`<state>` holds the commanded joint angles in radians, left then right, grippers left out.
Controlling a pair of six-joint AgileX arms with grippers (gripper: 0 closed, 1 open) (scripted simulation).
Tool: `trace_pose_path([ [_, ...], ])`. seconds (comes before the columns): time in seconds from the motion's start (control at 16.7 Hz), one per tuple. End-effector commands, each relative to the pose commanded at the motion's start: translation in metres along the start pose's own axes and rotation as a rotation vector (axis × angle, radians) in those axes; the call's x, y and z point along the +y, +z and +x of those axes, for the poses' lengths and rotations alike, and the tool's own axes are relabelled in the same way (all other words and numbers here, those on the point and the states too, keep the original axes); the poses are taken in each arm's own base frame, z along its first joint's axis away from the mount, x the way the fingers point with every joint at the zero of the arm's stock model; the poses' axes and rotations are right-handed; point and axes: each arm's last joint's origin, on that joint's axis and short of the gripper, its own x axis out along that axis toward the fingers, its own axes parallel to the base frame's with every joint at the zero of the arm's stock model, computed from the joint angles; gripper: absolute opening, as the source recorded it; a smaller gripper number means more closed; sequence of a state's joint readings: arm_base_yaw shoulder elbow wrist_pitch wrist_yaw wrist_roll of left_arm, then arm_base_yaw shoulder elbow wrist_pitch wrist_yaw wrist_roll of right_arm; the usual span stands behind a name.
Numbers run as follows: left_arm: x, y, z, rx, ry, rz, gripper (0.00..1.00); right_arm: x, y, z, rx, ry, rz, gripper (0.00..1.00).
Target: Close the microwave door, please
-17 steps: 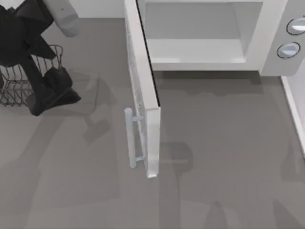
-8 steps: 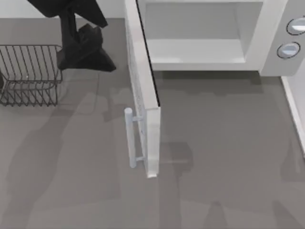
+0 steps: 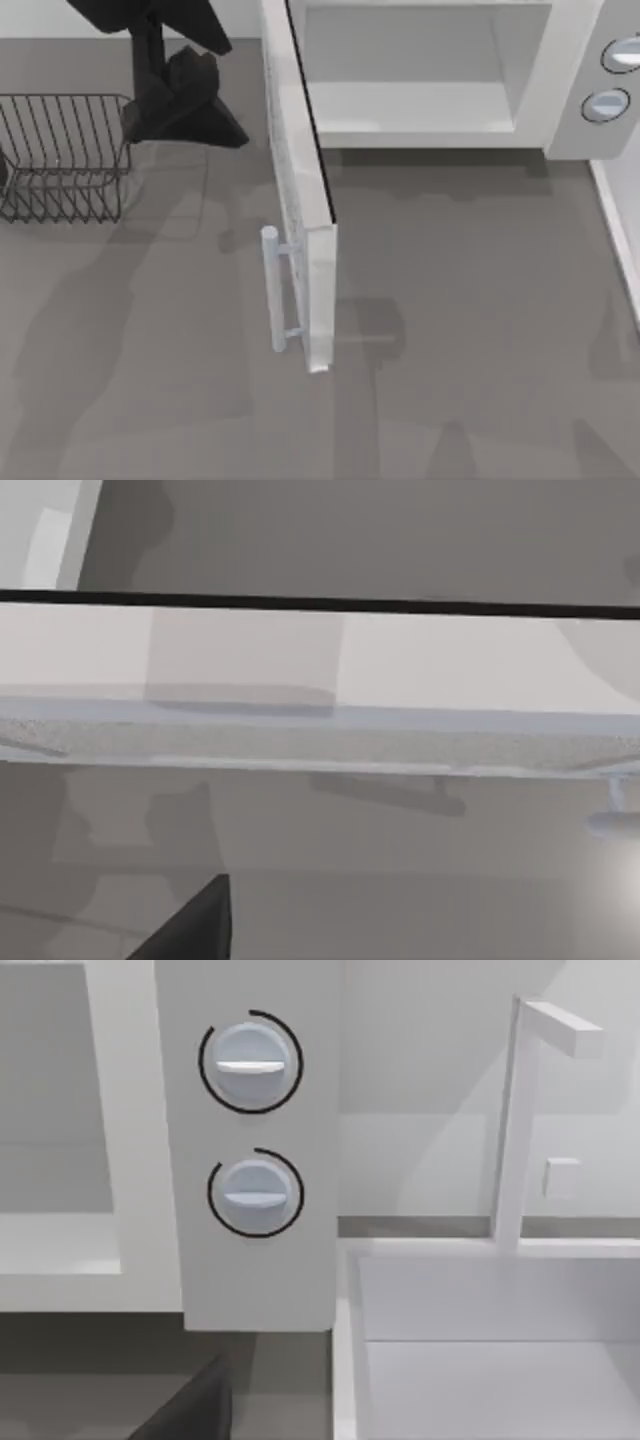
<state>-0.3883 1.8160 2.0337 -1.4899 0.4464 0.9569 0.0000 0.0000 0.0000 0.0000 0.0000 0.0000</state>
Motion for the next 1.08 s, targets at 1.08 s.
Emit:
trace_pose_path([
  [1.08, -0.001, 0.001, 0.081, 0.0, -0.005, 0.004, 0.7, 0.0, 0.0, 0.0, 0.0, 0.0, 0.0, 1.0],
])
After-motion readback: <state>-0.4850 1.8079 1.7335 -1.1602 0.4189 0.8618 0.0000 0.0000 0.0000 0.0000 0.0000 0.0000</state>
